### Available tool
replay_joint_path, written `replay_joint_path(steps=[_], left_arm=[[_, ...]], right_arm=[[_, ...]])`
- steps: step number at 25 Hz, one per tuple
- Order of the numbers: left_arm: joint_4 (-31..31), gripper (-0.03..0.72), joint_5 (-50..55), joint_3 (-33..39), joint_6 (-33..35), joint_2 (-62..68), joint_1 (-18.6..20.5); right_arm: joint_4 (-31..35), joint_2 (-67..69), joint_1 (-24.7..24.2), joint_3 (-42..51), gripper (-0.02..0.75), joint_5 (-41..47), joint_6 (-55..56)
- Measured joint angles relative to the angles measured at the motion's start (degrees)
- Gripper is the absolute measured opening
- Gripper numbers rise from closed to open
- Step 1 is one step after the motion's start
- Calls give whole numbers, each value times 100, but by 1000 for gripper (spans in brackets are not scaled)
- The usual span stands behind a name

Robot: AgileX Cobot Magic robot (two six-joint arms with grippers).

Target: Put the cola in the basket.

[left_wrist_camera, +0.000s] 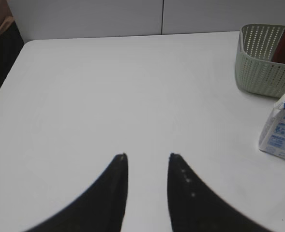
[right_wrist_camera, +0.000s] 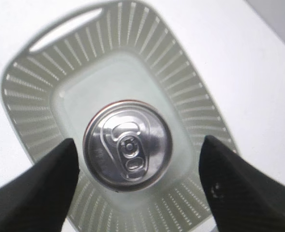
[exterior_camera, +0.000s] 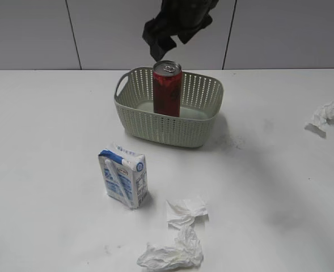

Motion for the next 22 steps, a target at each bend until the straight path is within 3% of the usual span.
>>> replay_joint_path(steps=[5,14,22], left_arm=[[0,228,0,0,0,0,0],[0,228,0,0,0,0,0],[0,228,0,0,0,0,0]], right_arm=[[39,-324,-299,-11,584,-18,252],[39,-857,-1826,54,584,606,581],[174,-1766,-2788,1212,583,809,674]])
